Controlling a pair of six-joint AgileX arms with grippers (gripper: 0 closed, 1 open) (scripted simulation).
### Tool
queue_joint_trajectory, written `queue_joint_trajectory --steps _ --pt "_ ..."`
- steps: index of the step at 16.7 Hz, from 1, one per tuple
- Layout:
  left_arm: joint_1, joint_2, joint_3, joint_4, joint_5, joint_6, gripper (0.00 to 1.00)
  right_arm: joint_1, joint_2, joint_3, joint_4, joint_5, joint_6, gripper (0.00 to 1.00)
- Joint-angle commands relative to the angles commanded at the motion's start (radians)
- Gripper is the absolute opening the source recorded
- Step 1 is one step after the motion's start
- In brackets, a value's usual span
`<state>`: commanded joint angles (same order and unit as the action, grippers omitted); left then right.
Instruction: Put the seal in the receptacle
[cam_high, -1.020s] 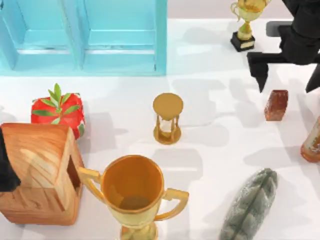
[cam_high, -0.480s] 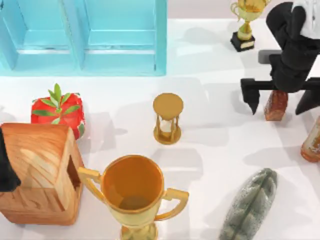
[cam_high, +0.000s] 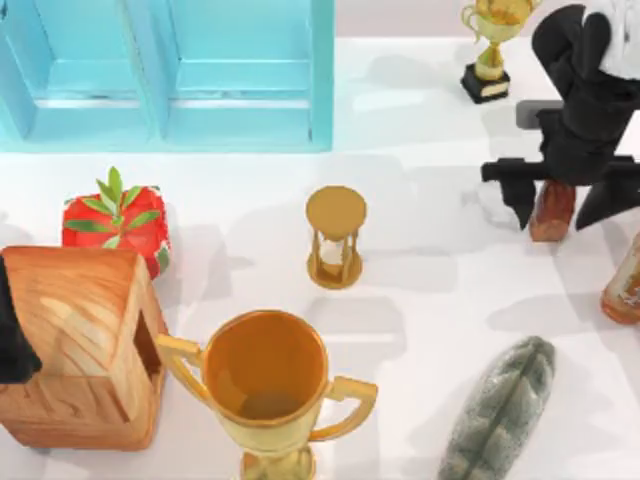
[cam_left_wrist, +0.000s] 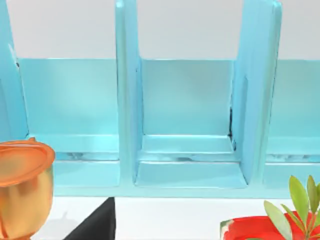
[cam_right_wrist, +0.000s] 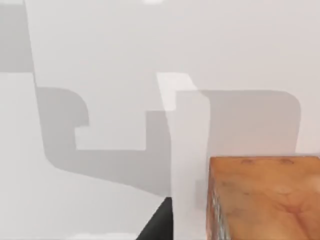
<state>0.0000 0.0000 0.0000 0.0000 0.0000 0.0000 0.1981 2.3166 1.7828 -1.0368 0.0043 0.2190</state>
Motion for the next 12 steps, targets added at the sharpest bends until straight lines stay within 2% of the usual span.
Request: queue_joint_trajectory --steps 6,12 --pt "0.000 0.000 0.000 0.000 0.000 0.000 1.00 0.000 0.000 0.000 0.000 0.000 0.000 0.02" --pt "0.000 0.000 0.000 0.000 0.000 0.000 1.00 0.000 0.000 0.000 0.000 0.000 0.000 0.00"
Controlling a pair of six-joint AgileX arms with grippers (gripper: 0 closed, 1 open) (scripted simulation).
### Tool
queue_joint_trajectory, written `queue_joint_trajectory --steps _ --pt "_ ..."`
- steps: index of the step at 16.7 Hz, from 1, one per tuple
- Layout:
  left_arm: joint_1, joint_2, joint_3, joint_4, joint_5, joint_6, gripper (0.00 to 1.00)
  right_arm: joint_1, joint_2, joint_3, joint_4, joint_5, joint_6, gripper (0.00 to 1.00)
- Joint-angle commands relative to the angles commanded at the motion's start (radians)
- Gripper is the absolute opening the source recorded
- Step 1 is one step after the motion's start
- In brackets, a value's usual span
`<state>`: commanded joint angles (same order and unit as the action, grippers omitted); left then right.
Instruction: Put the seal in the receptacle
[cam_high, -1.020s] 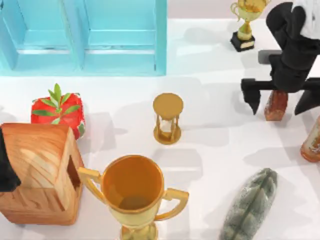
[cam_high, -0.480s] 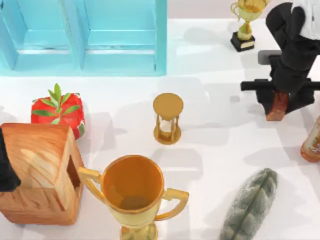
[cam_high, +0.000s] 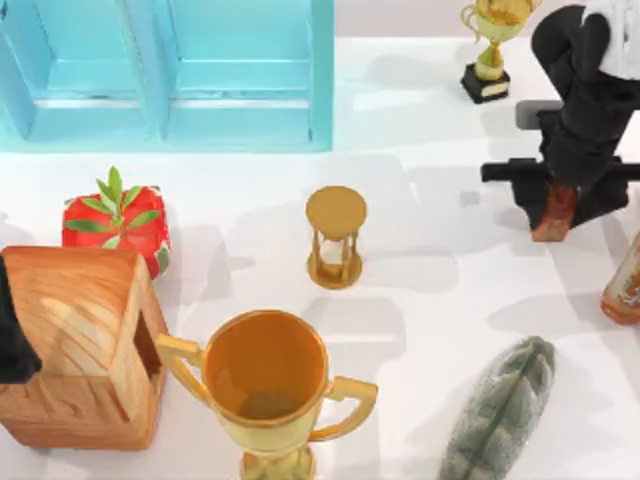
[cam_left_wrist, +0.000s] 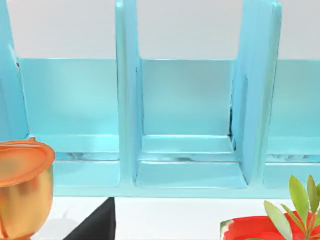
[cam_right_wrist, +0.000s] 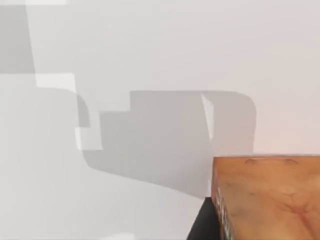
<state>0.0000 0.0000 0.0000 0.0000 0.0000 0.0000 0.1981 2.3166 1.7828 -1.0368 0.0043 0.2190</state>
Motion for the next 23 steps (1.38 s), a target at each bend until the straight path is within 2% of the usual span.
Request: queue_joint_trajectory --steps 6,15,20,23 --pt "0.000 0.000 0.000 0.000 0.000 0.000 1.00 0.005 -0.006 0.037 -0.039 0.001 -0.002 0.00" --pt "0.000 0.000 0.000 0.000 0.000 0.000 1.00 -0.004 -0.051 0.307 -0.358 0.001 -0.002 0.00" --pt "0.000 0.000 0.000 0.000 0.000 0.000 1.00 -0.003 -0.050 0.309 -0.362 0.000 -0.003 0.00" --pt "0.000 0.000 0.000 0.000 0.000 0.000 1.00 -0.071 -0.093 0.267 -0.359 -0.001 -0.072 0.00"
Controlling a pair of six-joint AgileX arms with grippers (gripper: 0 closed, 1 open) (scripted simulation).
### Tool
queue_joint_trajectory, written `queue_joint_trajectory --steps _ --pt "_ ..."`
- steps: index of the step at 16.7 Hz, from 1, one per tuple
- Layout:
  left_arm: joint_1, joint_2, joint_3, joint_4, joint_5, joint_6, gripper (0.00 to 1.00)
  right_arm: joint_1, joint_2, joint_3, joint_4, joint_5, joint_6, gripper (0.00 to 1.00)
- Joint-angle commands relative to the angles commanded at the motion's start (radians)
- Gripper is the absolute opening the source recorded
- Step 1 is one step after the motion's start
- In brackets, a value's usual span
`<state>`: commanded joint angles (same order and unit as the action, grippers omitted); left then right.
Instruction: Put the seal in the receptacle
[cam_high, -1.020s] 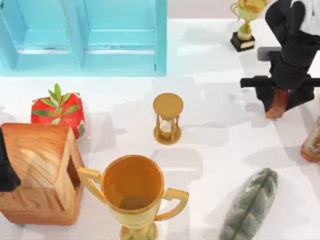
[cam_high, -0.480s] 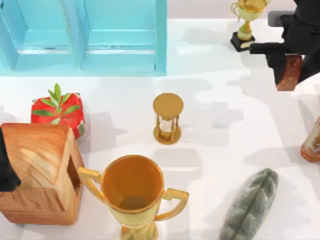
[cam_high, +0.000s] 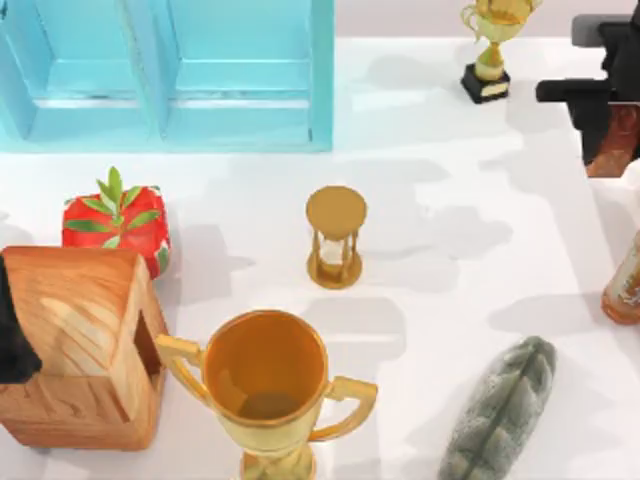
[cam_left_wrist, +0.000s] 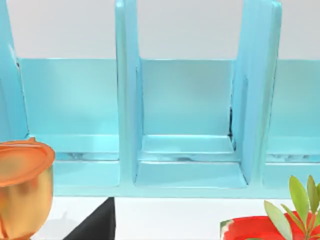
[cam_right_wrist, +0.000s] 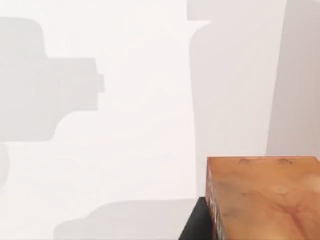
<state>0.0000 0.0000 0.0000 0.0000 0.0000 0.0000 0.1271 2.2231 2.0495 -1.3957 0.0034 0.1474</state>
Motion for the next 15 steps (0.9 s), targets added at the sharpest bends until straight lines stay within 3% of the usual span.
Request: queue_joint_trajectory --steps 9,15 --pt "0.000 0.000 0.000 0.000 0.000 0.000 1.00 -0.493 -0.304 -0.335 0.017 0.000 -0.499 0.00" --pt "0.000 0.000 0.000 0.000 0.000 0.000 1.00 -0.577 -0.375 -0.404 0.028 -0.003 -0.582 0.00"
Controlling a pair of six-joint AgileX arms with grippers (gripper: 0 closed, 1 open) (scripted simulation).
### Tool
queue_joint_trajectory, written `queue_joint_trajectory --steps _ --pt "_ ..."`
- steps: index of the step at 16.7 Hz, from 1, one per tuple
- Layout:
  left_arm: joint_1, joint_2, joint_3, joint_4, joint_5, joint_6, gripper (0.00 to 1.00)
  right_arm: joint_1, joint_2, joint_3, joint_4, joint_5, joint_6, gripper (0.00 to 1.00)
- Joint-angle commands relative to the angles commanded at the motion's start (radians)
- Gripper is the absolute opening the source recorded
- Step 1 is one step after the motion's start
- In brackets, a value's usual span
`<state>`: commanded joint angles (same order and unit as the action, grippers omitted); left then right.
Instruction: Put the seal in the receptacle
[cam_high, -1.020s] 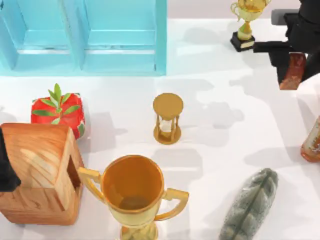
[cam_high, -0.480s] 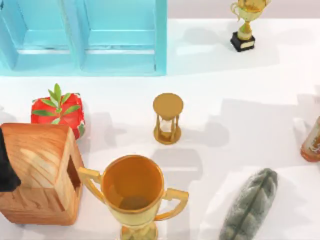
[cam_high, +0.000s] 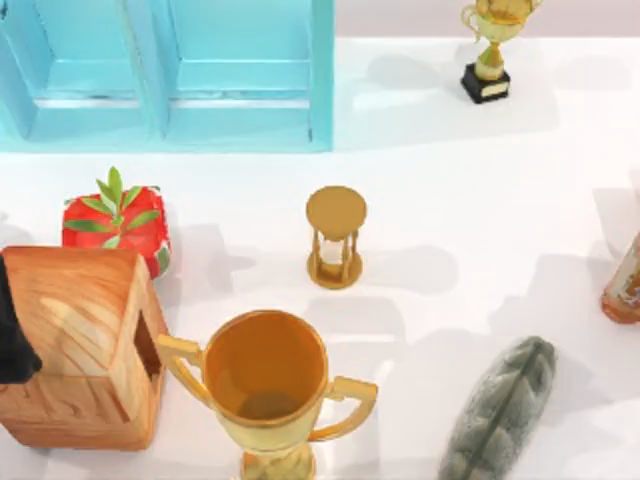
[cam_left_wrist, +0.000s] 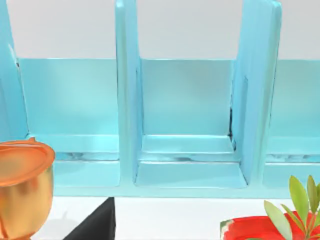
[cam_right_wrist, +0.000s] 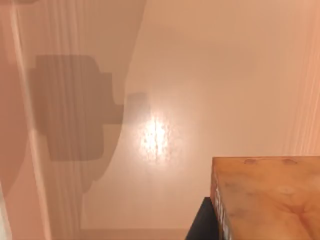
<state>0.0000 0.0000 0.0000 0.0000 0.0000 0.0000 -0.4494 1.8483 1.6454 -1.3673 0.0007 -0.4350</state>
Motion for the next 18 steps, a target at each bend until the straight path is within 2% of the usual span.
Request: queue_joint_trajectory --steps 4,10,14,18 --pt "0.000 0.000 0.000 0.000 0.000 0.000 1.00 0.005 0.005 -0.038 0.039 0.002 0.004 0.00" --pt "0.000 0.000 0.000 0.000 0.000 0.000 1.00 0.004 0.016 -0.220 0.243 0.000 0.005 0.00" --pt "0.000 0.000 0.000 0.000 0.000 0.000 1.00 0.004 0.021 -0.231 0.252 0.000 0.004 0.00" --pt "0.000 0.000 0.000 0.000 0.000 0.000 1.00 0.004 0.021 -0.231 0.252 0.000 0.004 0.30"
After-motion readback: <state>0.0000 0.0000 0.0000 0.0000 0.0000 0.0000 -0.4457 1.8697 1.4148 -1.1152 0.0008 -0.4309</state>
